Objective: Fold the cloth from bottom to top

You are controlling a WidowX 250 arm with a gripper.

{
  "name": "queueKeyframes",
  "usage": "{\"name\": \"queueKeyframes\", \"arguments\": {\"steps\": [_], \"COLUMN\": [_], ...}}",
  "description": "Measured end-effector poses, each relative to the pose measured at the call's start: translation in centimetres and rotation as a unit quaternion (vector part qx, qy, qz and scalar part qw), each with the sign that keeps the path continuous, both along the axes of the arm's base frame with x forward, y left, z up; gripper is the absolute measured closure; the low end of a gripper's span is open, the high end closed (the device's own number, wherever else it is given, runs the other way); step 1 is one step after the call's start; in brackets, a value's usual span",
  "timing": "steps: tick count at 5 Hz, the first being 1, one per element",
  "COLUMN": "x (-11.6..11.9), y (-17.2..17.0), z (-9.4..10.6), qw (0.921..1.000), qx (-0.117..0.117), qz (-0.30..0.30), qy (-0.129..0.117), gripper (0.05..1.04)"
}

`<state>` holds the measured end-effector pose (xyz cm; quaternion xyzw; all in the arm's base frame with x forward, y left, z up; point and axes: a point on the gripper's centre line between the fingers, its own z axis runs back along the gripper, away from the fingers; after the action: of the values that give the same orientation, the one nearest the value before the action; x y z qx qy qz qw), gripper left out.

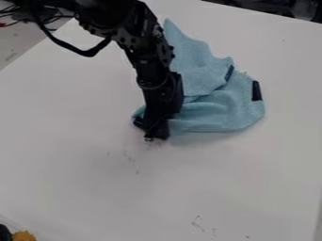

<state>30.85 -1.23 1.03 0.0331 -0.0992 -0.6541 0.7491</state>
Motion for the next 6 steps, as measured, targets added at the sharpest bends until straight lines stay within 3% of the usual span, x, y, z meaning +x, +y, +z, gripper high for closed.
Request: {"name": "queueKeyframes", "arguments": {"steps": [1,2,4,5,6], "x": [-0.3,0.3,4.2,7.2,10.9], "y": [0.0,0.2,-0.5,-0.7,-1.0], "z": [0.1,2.1,6.8,8.1,9.0], "qw": [0.9999,0.9999,0.9997,0.9996,0.9993], "qx": [0.0,0.006,0.006,0.008,0.015], "qz": [0.009,0.011,0.017,0.02,0.024], "qy": [0.014,-0.001,-0.018,0.017,0.024], "gripper": [0.897,0.989,1.012,1.012,1.012]}}
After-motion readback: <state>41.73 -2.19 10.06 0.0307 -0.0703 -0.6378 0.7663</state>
